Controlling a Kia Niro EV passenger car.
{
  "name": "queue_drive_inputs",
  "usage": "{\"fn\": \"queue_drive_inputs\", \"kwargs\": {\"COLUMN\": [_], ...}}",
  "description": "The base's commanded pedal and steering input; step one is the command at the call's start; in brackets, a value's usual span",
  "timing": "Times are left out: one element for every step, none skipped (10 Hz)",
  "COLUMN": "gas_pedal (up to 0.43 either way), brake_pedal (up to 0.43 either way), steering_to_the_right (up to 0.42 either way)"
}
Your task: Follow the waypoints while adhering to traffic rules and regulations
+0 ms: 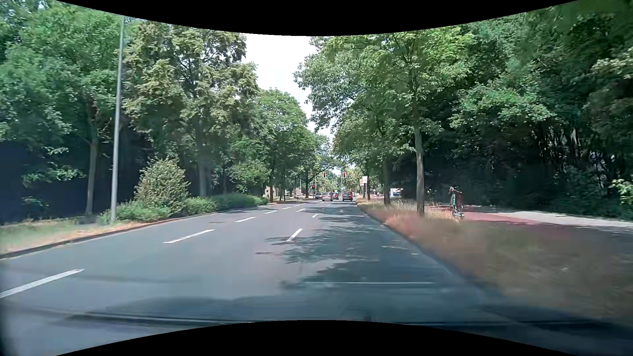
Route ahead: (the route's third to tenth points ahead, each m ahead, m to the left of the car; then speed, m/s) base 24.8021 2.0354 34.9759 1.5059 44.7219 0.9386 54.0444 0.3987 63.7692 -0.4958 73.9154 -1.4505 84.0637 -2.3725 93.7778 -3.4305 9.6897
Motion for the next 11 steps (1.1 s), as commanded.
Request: {"fn": "queue_drive_inputs", "kwargs": {"gas_pedal": [0.110, 0.110, 0.118, 0.130, 0.130, 0.130, 0.130, 0.118, 0.110, 0.110, 0.110], "brake_pedal": [0.018, 0.018, 0.018, 0.018, 0.018, 0.018, 0.018, 0.018, 0.018, 0.018, 0.018], "steering_to_the_right": [0.007, 0.007, 0.007, 0.008, 0.008, 0.008, 0.008, 0.008, 0.008, 0.008, 0.008]}}
